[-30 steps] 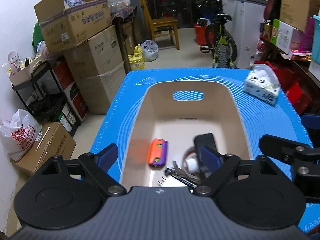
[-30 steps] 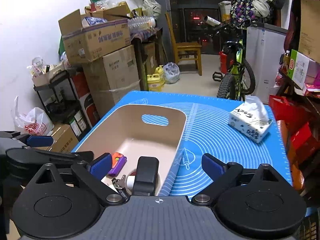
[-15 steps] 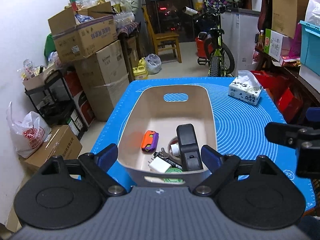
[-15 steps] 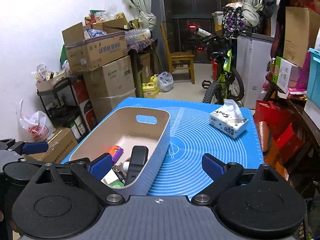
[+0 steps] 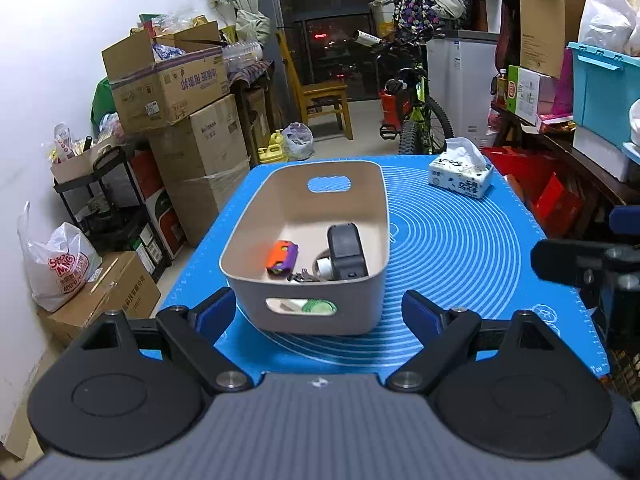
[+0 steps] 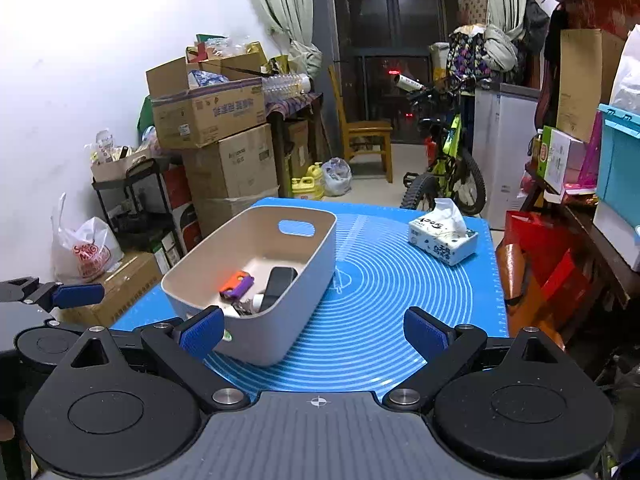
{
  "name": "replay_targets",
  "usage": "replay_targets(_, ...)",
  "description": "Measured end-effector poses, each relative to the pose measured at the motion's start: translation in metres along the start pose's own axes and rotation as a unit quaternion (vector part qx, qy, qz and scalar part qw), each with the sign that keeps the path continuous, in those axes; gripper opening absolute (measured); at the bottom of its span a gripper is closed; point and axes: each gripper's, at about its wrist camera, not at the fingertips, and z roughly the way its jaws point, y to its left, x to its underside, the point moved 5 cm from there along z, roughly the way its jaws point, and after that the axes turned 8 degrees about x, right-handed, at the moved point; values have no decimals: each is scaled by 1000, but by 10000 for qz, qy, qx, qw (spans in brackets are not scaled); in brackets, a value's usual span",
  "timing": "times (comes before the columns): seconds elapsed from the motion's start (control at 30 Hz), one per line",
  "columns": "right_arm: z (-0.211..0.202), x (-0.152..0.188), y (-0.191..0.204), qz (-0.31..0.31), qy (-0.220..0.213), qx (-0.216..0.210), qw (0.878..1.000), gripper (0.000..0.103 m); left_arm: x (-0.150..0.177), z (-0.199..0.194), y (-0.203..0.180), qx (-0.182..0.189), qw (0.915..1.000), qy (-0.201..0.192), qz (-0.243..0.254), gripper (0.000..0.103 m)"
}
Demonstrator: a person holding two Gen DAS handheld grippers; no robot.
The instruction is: Organize rigid objects
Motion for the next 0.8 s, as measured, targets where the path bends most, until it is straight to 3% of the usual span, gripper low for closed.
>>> replay_targets(0.37,-20,38,-5,39,-48,69,10000,96,16,-11,-11,124,9997,-8,-227,90)
replay_targets(0.8,-36,61,-20,199,-170,197,9995,96,28,-23,-30,207,9997,-117,-88,90)
